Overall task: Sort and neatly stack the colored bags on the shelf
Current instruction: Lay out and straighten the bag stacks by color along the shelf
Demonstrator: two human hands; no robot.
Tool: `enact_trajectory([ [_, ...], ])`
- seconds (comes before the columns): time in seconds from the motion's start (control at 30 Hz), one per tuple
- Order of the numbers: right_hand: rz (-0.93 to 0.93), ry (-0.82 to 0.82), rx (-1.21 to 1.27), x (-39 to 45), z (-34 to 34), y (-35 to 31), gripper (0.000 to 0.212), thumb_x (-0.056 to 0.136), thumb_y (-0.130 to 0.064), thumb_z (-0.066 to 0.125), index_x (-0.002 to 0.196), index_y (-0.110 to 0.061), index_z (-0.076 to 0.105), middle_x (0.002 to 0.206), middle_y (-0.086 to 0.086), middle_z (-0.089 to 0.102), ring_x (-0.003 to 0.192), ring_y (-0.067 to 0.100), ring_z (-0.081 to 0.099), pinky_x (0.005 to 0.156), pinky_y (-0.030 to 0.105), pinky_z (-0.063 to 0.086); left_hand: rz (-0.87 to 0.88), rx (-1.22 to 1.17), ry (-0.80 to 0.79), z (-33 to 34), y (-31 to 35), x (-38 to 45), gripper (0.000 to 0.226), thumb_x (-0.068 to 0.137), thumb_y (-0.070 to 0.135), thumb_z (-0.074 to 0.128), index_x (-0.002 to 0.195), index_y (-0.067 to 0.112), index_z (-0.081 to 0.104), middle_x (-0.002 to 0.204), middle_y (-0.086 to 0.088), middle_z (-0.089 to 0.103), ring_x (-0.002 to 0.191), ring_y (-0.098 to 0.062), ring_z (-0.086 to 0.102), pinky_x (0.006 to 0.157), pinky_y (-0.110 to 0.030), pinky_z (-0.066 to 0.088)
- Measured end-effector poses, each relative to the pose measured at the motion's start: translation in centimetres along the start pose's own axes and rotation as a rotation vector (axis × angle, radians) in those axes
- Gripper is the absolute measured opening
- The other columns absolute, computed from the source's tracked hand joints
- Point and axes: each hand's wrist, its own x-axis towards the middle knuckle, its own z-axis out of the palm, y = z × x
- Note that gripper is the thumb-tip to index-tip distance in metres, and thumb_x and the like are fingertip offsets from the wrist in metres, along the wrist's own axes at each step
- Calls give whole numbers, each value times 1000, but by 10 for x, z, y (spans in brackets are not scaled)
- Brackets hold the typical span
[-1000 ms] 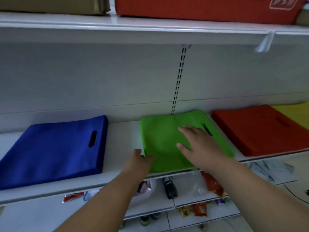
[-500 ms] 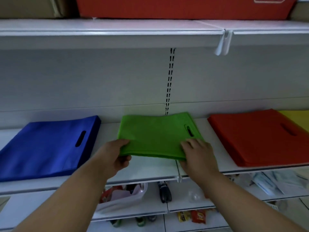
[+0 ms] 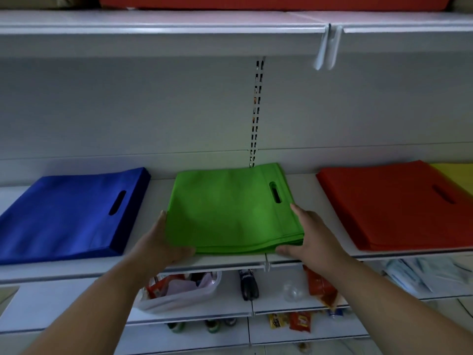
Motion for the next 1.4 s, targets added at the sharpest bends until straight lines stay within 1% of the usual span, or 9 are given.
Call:
enact_trajectory([
  [0.1,-27,45,17,-2,3,1,108,65,-51,85,151,-30,22,129,-3,45,118,8,45,90,20,35,78,-128,-49,-6,-3,-4,105,63,-3,83,127,57,26,104,1,62,101,-27,64,69,-22,56],
  [0.27,40,18,40,-2,3,1,107,72,-58,75,155,-25,15,144,1,40,120,7,39,97,23,33,125,49,101,-4,-4,-1,92,77,12,80,150,27,26,92,13,54,81,-4,56,60,-14,42],
  [0.43,63,25,-19,-4,6,-2,105,75,-56,74,155,-21,15,143,3,40,126,16,42,99,25,34,223,88,92,-4,-16,1,94,72,22,84,145,40,28,96,18,60,84,1,56,72,-19,50],
  [0.53,77,47,-59,-3,5,-5,106,69,-65,72,153,-21,23,142,4,45,124,17,46,101,30,40,214,68,101,-6,-18,7,94,75,21,83,150,34,26,93,20,57,81,4,54,62,-12,42],
  [0.7,85,3,-120,-1,6,-4,122,64,-49,86,156,-20,11,144,6,37,127,20,43,103,27,36,295,126,73,-7,-26,11,104,67,24,87,144,46,21,98,13,60,86,0,57,66,-15,42],
  [1.0,43,11,-128,2,2,3,114,67,-41,86,155,-23,17,137,4,42,114,14,48,93,23,37,227,123,138,-3,-25,3,107,69,22,87,151,36,19,91,21,54,81,5,50,70,-22,43],
  [1.13,33,-41,-167,3,-1,0,118,68,-50,83,156,-23,8,145,5,33,122,17,45,98,24,37,197,51,49,-5,-19,5,86,71,18,85,131,46,31,95,9,64,85,-5,62,70,-18,49],
  [1.27,37,-97,-326,5,-7,-10,126,63,-74,71,155,-23,1,152,6,22,132,24,37,107,35,37,-18,-283,-39,-8,-13,12,48,83,41,72,122,21,53,107,0,72,98,-22,70,95,-45,52],
  [1.4,-89,-26,-713,0,-3,-39,116,67,-90,45,153,-18,13,156,9,22,138,30,25,111,45,29,-314,-622,-42,-15,11,22,24,94,18,61,111,2,57,110,-21,66,96,-36,68,83,-48,58],
])
